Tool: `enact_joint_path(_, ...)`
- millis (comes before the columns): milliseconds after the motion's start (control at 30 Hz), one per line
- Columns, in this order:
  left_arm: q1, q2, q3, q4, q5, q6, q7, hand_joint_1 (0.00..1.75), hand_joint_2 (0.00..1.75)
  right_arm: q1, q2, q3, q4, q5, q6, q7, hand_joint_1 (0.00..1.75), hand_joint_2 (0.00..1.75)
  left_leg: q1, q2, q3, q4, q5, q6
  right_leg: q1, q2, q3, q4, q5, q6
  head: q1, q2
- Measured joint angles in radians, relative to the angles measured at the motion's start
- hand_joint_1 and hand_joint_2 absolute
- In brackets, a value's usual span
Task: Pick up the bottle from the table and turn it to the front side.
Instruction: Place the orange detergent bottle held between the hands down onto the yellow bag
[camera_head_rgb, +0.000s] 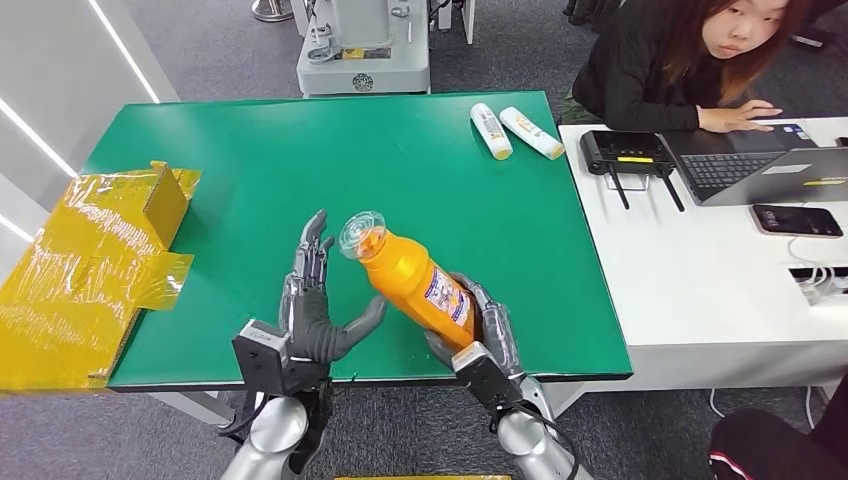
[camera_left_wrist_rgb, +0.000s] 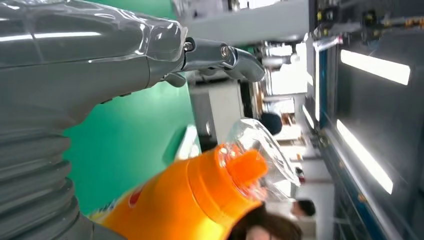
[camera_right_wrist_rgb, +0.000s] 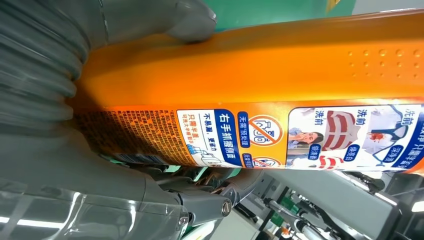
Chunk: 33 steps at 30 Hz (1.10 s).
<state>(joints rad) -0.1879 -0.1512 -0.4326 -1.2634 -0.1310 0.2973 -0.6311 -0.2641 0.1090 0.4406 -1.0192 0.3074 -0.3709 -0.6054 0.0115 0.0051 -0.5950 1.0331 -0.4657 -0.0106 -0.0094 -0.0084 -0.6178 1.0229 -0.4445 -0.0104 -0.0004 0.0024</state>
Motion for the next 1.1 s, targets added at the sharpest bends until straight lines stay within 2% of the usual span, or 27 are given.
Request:
enact_joint_path(100, -0.021, -0.008, 0.000, 0.035, -0.008, 0.020, -0.010, 0.00, 1.75, -0.006, 0.004, 0.000, 0.013, 0.001, 0.000, 0.000, 1.75, 1.75, 0.000, 0.000, 0.000, 0.000, 0.000, 0.000, 0.000, 0.000, 0.000, 0.000, 0.000, 0.000, 0.000, 0.000)
enact_joint_path(267, -0.043, -0.023, 0.000, 0.076, 0.143, -0.159, 0.061, 0.00, 1.75, -0.009, 0.005, -0.002, 0.029, -0.003, -0.005, -0.002, 1.75, 1.75, 0.000, 0.000, 0.000, 0.000, 0.000, 0.000, 0.000, 0.000, 0.000, 0.000, 0.000, 0.000, 0.000, 0.000)
enact_joint_path(533, -0.069, -0.053, 0.000, 0.135, 0.179, -0.195, 0.074, 0.00, 1.75, -0.010, 0.006, -0.013, 0.048, -0.005, -0.006, -0.012, 1.75, 1.75, 0.000, 0.000, 0.000, 0.000, 0.000, 0.000, 0.000, 0.000, 0.000, 0.000, 0.000, 0.000, 0.000, 0.000)
enact_joint_path(700, -0.089, -0.076, -0.003, 0.182, 0.230, -0.280, 0.107, 0.00, 1.75, -0.013, 0.008, -0.021, 0.057, 0.002, -0.021, 0.004, 1.75, 1.75, 0.000, 0.000, 0.000, 0.000, 0.000, 0.000, 0.000, 0.000, 0.000, 0.000, 0.000, 0.000, 0.000, 0.000)
enact_joint_path(1100, -0.119, -0.100, -0.036, 0.237, 0.194, -0.229, 0.104, 0.00, 1.75, -0.010, 0.009, -0.043, 0.062, 0.021, -0.029, 0.009, 1.75, 1.75, 0.000, 0.000, 0.000, 0.000, 0.000, 0.000, 0.000, 0.000, 0.000, 0.000, 0.000, 0.000, 0.000, 0.000)
